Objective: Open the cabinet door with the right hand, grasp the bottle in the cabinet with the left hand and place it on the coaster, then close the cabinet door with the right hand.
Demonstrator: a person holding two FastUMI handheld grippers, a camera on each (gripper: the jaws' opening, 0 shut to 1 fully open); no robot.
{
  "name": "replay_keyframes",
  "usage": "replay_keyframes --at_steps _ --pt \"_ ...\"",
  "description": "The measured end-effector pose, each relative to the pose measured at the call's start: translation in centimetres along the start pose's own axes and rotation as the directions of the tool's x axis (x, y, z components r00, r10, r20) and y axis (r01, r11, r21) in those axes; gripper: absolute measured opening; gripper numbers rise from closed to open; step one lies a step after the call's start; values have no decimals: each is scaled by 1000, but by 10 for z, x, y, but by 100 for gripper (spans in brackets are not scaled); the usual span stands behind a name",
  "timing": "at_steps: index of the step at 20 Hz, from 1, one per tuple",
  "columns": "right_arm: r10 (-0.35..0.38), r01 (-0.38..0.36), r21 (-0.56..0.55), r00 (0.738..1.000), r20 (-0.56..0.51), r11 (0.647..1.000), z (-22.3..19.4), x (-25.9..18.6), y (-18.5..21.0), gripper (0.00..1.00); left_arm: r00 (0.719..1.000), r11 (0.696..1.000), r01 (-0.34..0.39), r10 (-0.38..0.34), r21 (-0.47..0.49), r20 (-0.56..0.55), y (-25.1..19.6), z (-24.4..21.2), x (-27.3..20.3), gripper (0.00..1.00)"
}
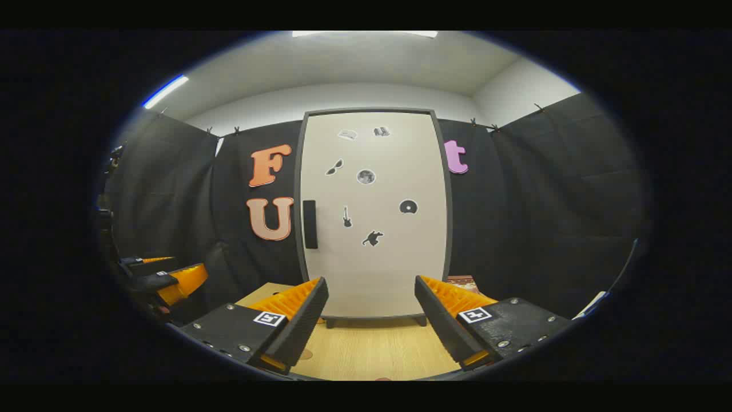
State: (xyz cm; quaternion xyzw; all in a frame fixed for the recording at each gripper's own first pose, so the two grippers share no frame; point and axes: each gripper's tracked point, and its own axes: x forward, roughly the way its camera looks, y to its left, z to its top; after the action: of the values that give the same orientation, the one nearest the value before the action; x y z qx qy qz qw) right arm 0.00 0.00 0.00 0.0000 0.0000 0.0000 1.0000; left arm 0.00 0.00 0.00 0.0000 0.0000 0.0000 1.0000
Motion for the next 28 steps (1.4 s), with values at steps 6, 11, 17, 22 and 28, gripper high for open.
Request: replay_keyframes --at_steps 6,11,17,22,28 --pt "11 -11 7 1000 4 1000 3 -5 0 95 1000 1000 -8 8 -3 -2 -1 0 -7 94" --pt "23 -23 27 1000 4 999 0 -7 -2 94 1000 1000 -20 20 14 -1 -3 2 -13 94" --pt "46 -46 34 999 -1 998 -1 -1 -2 94 999 999 -47 47 9 -13 -3 -1 -12 94" --pt "65 -66 27 998 15 997 6 18 18 94 998 998 -58 58 10 -10 11 1 -1 94" --pt "87 -87 3 995 38 996 26 70 64 94 998 998 -66 66 15 -6 52 2 20 94"
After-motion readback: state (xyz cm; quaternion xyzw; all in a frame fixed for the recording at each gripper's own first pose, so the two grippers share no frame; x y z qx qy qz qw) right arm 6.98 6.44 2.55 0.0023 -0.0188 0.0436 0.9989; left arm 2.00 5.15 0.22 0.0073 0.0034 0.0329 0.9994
